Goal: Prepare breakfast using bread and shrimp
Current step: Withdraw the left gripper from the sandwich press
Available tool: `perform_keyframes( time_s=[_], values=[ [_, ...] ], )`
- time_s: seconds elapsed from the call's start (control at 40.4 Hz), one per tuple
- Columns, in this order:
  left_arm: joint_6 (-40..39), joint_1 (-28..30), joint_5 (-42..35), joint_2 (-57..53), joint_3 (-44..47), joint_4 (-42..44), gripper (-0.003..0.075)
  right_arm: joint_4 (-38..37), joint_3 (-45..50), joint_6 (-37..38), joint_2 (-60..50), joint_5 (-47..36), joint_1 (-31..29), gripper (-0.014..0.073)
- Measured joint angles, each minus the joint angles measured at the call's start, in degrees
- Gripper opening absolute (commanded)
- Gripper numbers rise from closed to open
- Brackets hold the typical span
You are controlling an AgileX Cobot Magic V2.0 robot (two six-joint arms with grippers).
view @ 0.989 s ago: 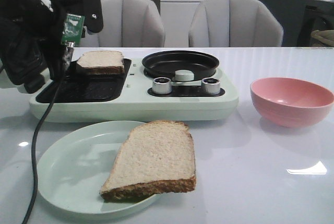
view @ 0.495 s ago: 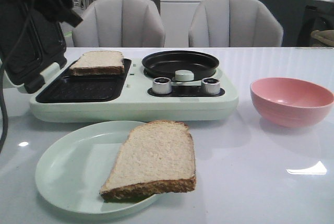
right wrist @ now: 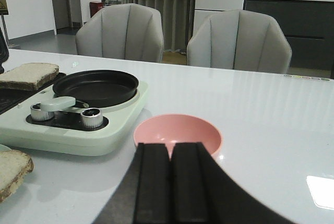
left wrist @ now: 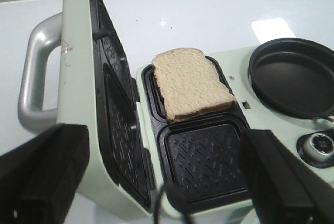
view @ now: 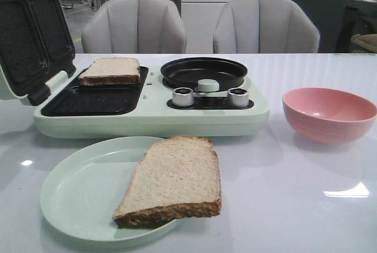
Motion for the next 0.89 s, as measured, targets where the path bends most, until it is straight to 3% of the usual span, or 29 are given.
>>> perform_keyframes(
  time_s=[0.371, 0.495, 0.742, 0.891],
  values=[
    [0.0, -0.12, -8.08, -22.08, 16.77, -6.31, 0.0627, 0.0, 0.0, 0.0, 0.0, 0.0, 0.0, -0.0033],
    [0.0, -2.64, -10.99, -30.14, 21.91, -6.78, 0.0627, 0.0, 0.0, 0.0, 0.0, 0.0, 0.0, -0.0033],
    [0.0, -8.81, -8.74, -46.91, 31.29, -6.08, 0.0627, 0.0, 0.0, 0.0, 0.0, 0.0, 0.0, -0.0033],
    [0.0, -9.24, -5.67, -54.93, 37.01, -5.48, 0.0627, 0.0, 0.0, 0.0, 0.0, 0.0, 0.0, -0.0033]
  ],
)
